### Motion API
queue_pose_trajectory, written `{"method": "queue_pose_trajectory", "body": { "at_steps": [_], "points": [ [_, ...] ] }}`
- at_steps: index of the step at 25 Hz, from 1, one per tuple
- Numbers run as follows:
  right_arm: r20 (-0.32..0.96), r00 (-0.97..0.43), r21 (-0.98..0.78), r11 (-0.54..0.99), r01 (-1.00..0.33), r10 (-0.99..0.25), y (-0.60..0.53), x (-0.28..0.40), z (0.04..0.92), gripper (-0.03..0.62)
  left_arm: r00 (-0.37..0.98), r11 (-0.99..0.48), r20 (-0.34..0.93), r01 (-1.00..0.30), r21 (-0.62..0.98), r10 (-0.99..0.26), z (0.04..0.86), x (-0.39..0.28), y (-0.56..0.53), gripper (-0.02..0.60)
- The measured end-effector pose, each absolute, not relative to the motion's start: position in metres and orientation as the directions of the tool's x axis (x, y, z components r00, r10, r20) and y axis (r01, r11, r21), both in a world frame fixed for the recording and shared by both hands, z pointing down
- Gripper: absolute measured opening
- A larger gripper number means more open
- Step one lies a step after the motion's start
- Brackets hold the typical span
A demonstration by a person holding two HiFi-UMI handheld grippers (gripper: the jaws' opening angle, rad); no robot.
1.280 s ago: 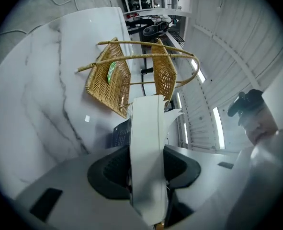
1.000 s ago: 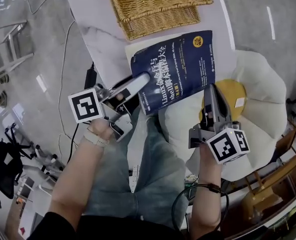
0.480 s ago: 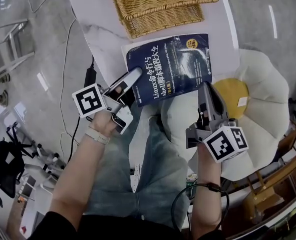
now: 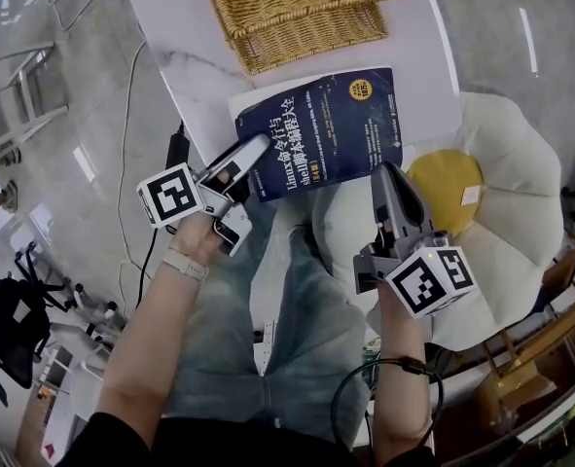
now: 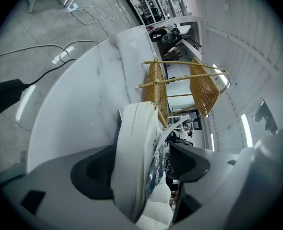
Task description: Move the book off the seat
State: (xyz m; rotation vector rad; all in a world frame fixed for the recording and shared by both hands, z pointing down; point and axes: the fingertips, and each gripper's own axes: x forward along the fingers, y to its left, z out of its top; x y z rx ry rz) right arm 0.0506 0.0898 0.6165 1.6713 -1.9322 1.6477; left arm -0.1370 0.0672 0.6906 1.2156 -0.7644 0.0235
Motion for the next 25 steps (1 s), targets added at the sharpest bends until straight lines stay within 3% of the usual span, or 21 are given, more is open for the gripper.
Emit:
{"method": "queue_pose_trajectory", "body": {
  "at_steps": [11,25],
  "points": [
    [0.669,-0.379,-0.627,-0.212,-0.75,-0.64,0.093,0.05,0.615,0.029,0.722,0.367,0.576,-0.453,0.812,-0.384,0.679,-0.179,0.055,0.347],
    [0.639,-0.389,-0.652,-0.199,-0.731,-0.664,0.098,0.049,0.607,0.029,0.752,0.129,0.493,-0.49,0.862,-0.438,0.621,-0.156,0.021,0.331]
  ]
}}
